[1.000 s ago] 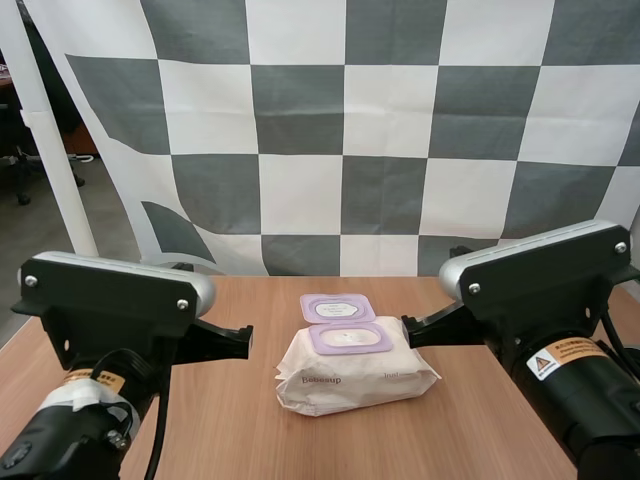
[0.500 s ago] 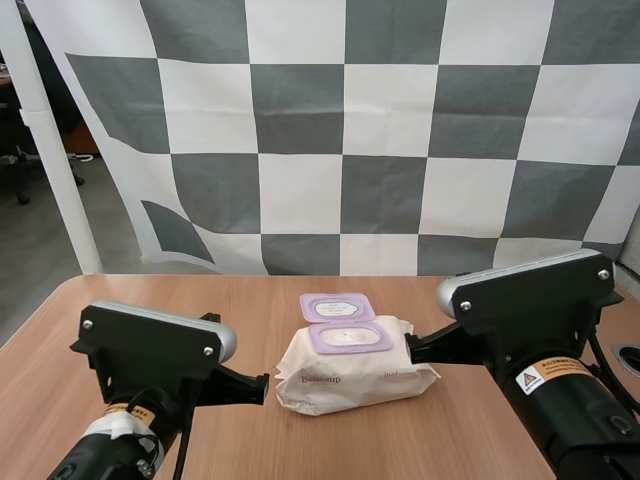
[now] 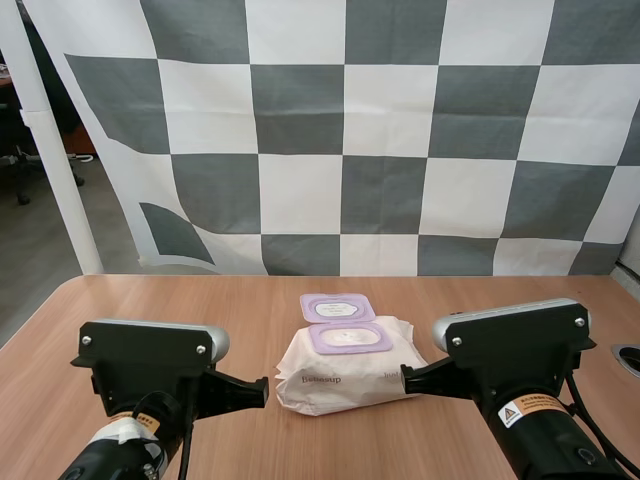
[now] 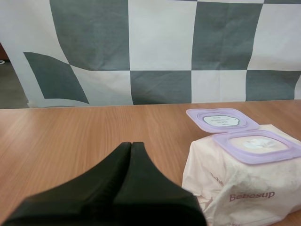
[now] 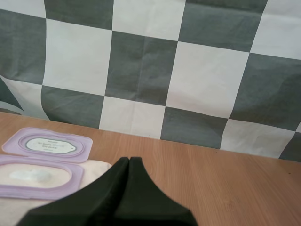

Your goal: Open the wet wipes lid

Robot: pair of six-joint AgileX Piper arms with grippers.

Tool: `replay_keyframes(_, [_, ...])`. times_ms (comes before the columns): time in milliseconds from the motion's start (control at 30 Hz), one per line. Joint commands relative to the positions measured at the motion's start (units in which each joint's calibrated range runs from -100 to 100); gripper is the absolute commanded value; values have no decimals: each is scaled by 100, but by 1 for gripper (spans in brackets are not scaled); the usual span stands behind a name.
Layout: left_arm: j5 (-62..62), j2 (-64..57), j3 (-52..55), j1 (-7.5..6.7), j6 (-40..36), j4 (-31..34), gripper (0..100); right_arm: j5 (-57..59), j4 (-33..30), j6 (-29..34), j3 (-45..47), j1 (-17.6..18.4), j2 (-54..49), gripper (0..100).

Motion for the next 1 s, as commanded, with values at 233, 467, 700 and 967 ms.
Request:
replay_keyframes(233, [-65, 0, 0, 118, -884, 872, 0, 1557, -43, 298, 0, -43, 0, 0])
replay_keyframes(467, [-88, 0, 0, 135, -975, 996, 0, 1603, -42, 325, 0, -43, 0, 0])
replay_keyframes(700, [-88, 0, 0, 135, -986, 1006, 0, 1600, -69, 314, 0, -43, 0, 0])
replay_keyframes(967, [-147, 0, 0, 135, -968, 1181, 0, 1621, -114, 294, 0, -43, 0, 0])
